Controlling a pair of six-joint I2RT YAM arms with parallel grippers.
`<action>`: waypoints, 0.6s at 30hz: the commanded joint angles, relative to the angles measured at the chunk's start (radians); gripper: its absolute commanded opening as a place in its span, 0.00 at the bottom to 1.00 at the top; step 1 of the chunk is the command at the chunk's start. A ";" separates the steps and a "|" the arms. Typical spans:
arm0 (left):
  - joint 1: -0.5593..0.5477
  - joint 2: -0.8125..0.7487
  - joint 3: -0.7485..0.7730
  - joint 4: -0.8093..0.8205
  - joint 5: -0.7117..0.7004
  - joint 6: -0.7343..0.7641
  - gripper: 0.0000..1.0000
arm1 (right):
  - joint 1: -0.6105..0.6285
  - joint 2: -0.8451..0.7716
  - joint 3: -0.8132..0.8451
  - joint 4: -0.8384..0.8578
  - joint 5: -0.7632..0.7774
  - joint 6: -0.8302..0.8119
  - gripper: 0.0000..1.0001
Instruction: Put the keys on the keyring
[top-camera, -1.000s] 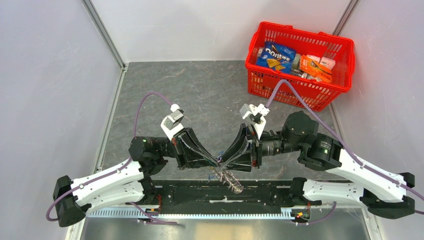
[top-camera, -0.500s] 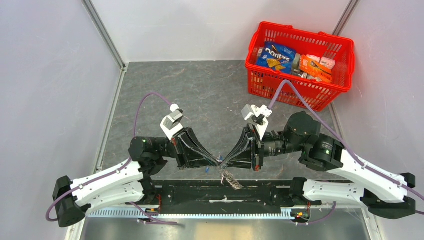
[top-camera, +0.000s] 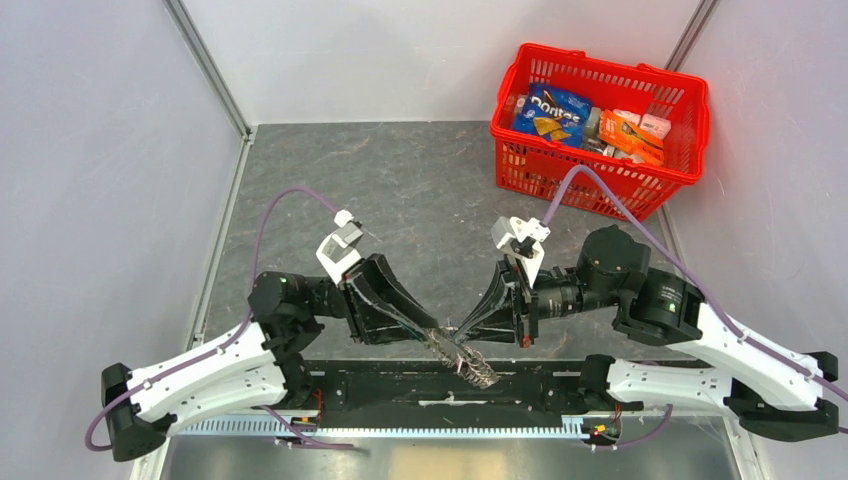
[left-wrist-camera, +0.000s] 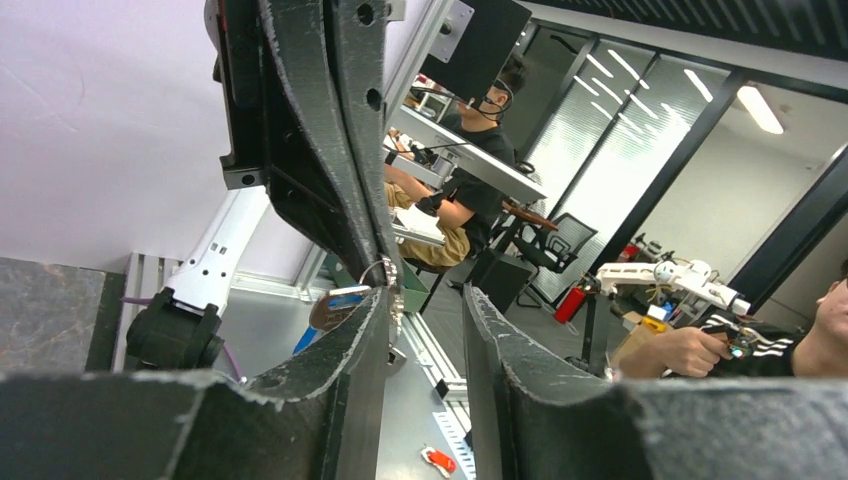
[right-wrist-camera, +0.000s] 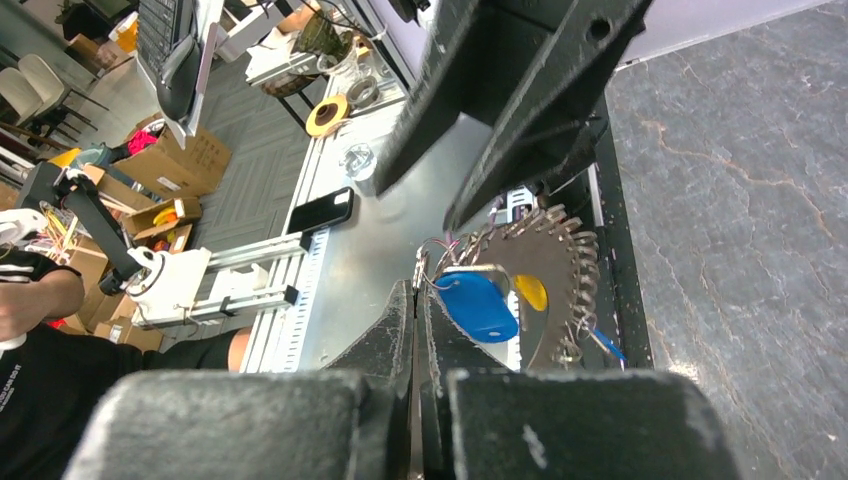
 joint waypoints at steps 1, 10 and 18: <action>-0.001 -0.065 0.056 -0.147 -0.001 0.124 0.41 | 0.002 -0.035 0.068 -0.015 -0.005 -0.025 0.00; -0.001 -0.074 0.098 -0.308 -0.021 0.265 0.41 | 0.001 0.033 0.167 -0.119 -0.074 -0.019 0.00; -0.002 -0.069 0.132 -0.320 0.004 0.403 0.55 | 0.002 0.052 0.178 -0.114 -0.095 0.048 0.00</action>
